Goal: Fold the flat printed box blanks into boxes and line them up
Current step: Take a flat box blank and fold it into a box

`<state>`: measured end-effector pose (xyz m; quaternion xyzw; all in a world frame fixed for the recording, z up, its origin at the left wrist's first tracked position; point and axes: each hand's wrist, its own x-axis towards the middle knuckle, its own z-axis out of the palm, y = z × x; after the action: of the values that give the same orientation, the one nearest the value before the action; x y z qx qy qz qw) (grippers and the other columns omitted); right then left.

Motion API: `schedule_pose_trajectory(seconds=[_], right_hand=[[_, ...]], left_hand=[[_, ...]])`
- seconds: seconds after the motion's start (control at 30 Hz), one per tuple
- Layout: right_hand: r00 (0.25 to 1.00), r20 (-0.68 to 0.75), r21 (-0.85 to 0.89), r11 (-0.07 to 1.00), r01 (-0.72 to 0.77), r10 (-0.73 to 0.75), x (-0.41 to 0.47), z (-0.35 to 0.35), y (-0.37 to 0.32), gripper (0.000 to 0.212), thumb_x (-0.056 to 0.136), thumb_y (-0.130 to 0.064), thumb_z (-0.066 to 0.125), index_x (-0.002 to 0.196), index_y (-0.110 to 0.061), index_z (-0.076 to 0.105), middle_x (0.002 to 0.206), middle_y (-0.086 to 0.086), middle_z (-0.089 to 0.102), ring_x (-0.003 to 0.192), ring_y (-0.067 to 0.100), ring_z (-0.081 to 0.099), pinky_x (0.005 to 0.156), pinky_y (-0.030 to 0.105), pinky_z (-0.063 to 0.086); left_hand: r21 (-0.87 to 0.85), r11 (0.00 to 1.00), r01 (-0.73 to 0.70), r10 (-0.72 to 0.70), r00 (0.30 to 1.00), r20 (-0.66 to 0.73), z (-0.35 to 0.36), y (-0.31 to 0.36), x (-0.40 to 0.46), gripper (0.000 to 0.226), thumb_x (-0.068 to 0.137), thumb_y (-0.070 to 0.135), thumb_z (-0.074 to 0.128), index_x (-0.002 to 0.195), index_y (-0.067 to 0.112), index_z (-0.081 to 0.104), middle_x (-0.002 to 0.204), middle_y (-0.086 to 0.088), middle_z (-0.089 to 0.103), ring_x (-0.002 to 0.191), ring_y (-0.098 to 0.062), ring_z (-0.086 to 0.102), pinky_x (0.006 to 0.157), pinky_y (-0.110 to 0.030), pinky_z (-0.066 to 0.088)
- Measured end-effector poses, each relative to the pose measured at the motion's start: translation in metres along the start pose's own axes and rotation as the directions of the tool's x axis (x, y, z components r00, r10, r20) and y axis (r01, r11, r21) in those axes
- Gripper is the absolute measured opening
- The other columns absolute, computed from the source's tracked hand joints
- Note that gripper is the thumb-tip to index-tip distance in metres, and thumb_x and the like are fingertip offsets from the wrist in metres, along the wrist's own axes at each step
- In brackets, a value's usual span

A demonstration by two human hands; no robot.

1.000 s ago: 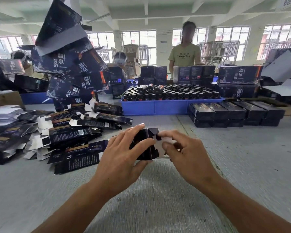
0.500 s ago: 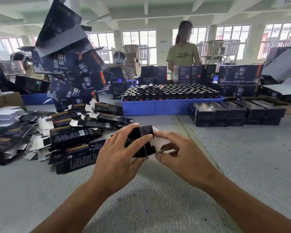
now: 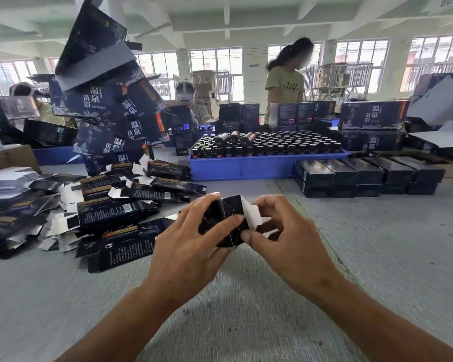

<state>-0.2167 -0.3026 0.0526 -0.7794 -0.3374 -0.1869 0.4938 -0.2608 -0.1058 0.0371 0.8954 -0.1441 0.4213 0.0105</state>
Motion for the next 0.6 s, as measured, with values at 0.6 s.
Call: schedule_pose_trajectory(seconds=[0.6], right_hand=[[0.984, 0.074, 0.254, 0.951, -0.176, 0.162, 0.004, 0.0, 0.0, 0.013, 0.09, -0.023, 0.073, 0.094, -0.034, 0.072, 0.085, -0.024, 0.073, 0.075, -0.006, 0.068, 0.063, 0.006, 0.048]], left_hand=[[-0.173, 0.969, 0.175, -0.176, 0.984, 0.008, -0.003, 0.018, 0.0, 0.091, 0.074, 0.04, 0.08, 0.15, 0.022, 0.033, 0.144, 0.003, 0.051, 0.122, -0.014, 0.052, 0.088, -0.025, 0.045]])
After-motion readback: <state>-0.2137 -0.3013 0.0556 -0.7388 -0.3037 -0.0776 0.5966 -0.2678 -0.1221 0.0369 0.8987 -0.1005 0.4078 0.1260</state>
